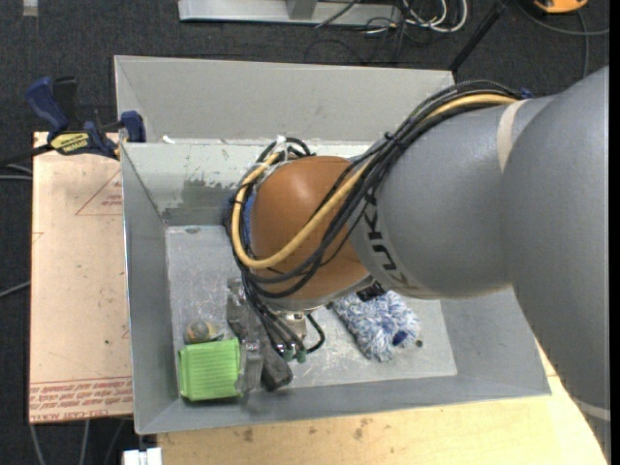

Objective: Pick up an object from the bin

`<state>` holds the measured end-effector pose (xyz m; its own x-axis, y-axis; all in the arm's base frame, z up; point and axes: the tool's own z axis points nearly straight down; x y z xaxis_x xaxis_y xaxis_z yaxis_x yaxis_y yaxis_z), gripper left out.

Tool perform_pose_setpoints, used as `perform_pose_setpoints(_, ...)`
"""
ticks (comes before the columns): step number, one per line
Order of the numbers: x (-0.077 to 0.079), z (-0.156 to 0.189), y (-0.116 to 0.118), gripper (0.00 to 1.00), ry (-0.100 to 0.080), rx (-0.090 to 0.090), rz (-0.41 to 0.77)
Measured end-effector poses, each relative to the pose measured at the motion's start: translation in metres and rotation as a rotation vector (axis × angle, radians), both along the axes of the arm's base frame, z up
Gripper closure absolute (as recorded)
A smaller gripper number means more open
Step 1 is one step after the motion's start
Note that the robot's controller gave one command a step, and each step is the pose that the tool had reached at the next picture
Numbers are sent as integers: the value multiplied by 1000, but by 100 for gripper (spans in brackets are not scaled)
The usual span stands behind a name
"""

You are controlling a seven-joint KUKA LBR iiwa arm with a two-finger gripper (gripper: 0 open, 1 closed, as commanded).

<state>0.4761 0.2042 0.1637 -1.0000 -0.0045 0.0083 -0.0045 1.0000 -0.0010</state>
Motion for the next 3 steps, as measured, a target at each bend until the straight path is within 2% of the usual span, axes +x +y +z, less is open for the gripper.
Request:
perform_pose_setpoints(1,2,4,-1,0,-7,2,-4)
perform_pose_setpoints(2,6,-36,4,0,-10,3,86)
perform_pose_setpoints(3,8,-67,11,100,-21,11,154)
